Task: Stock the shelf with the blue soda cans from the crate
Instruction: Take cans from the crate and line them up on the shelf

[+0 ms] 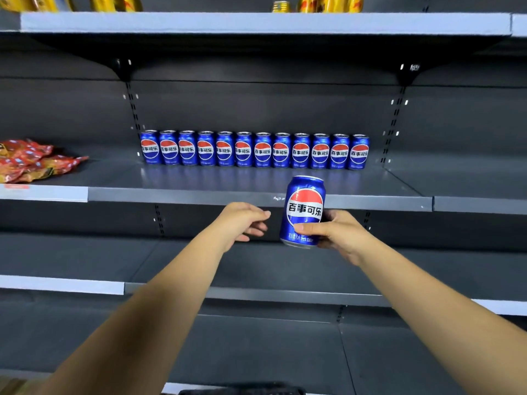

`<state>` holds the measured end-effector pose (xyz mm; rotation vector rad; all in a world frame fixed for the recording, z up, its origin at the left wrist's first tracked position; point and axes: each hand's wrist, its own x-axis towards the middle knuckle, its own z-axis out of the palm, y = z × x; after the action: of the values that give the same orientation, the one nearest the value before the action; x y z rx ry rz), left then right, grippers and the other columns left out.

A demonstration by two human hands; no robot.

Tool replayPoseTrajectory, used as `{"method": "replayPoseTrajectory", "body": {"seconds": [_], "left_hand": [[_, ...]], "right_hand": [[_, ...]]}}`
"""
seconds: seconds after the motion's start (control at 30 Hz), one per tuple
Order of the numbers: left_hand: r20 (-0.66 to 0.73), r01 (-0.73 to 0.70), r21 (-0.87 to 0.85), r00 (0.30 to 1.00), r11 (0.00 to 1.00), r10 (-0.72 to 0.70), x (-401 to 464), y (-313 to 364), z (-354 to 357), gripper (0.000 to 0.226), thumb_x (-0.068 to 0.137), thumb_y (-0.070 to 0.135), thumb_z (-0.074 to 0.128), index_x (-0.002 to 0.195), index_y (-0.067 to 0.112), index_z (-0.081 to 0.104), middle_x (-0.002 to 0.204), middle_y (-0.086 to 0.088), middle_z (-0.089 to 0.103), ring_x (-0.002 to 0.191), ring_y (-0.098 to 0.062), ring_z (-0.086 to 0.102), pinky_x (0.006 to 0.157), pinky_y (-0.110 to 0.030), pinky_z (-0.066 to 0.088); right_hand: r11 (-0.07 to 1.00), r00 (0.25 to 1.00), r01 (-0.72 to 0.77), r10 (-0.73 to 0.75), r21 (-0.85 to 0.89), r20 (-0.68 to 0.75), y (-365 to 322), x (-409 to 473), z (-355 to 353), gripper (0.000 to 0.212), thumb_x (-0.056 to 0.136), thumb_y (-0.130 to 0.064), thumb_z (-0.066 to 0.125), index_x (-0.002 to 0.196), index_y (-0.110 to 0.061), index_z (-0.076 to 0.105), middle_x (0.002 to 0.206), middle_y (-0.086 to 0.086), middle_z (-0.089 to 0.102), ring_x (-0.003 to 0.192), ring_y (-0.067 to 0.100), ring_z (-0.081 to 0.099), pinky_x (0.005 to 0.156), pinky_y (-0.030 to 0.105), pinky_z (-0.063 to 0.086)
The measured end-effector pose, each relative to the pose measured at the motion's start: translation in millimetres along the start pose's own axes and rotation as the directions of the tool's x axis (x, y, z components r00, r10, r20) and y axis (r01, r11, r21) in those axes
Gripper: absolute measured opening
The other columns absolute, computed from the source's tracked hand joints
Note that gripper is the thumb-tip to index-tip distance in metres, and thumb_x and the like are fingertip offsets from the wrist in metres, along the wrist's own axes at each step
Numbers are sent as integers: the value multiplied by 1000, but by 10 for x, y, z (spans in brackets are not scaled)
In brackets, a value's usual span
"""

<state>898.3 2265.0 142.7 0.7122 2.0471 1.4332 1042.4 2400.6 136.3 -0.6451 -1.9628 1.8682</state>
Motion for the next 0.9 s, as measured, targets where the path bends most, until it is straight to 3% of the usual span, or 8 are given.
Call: {"method": "replayPoseTrajectory", "body": {"seconds": [0.23,0.4,0.6,0.77,0.9], "left_hand": [[-59,-65,-88,996,994,60,471,53,310,9,89,16,62,81,19,63,71,-1,63,60,-10,58,65,-24,43],[-163,-181,-162,974,970,155,906,316,619,19,89,2,56,75,13,63,62,-4,59,50,-10,53,59,-22,45],[-221,-262,-172,950,950,222,1527,696,1099,21,91,3,55,74,13,62,60,-5,57,52,-10,51,46,-13,43],[-221,-271,-197,948,942,227,2005,871,1609,22,91,2,54,74,12,62,61,-6,57,53,-11,52,50,-15,46],[-235,-301,-191,938,934,254,2335,994,1970,23,90,-1,54,73,12,61,63,-6,58,55,-12,52,52,-17,46]], "right_hand": [[999,999,-2,3,33,-35,-37,325,-303,24,74,-7,76,95,-12,65,89,3,74,79,13,69,73,26,56],[1000,997,19,-20,-16,-71,-110,686,-742,37,72,-7,77,107,-5,64,99,8,72,85,17,69,75,24,57],[996,991,78,-81,-38,-106,-226,1194,-1489,41,70,-5,78,109,-5,64,99,9,73,86,19,70,77,27,57],[994,987,92,-97,-51,-128,-235,1604,-2090,29,71,2,76,96,-9,65,93,7,71,79,15,68,73,23,57],[993,987,76,-88,-90,-137,-168,1924,-2563,39,67,5,78,103,-5,64,96,8,71,82,18,67,76,27,56]]}}
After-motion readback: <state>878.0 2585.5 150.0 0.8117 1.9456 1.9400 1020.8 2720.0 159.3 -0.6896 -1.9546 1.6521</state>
